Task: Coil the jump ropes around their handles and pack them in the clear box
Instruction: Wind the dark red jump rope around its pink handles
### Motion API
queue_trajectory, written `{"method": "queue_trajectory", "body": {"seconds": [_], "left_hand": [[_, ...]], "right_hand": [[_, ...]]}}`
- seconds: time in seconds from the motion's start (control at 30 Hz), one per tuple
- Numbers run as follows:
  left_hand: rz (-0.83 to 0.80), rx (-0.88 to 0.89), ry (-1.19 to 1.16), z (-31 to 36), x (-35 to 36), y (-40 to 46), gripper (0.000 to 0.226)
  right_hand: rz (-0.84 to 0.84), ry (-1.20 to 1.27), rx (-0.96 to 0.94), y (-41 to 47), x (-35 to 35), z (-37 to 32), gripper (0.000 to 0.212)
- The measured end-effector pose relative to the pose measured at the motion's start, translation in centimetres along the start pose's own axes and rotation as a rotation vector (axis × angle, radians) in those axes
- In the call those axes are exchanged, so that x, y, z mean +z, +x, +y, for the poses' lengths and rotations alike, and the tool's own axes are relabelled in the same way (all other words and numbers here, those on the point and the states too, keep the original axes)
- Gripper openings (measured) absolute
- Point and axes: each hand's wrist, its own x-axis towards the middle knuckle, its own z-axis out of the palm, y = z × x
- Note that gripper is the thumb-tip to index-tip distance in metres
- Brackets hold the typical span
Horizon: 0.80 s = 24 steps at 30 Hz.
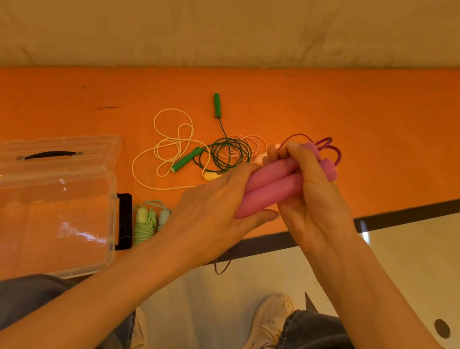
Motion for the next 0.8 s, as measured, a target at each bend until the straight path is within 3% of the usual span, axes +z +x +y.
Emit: {"method": "queue_trajectory", "body": {"seconds": [0.13, 0.3, 0.63, 0.8], "left_hand": [[-0.068, 0.014, -0.025, -0.11, -0.9, 0.53, 0.059], [-0.044, 0.064, 0.143, -0.28, -1.12, 0.28, 0.056], [0.066, 0.095, 0.022, 0.02, -0.49, -0.02, 0.067], [0.01, 0.079, -0.066, -0.15, -0.74, 0.11, 0.066]], "right_hand": [[0.051, 0.021, 0.004, -0.16, 0.01, -0.55, 0.006], [0.034, 0.048, 0.01, -0.48, -0.14, -0.27, 0.007], [-0.064, 0.014, -0.045, -0.51, 0.07, -0.53, 0.006], [-0.062, -0.042, -0.032, -0.86, -0.19, -0.73, 0.009]]}}
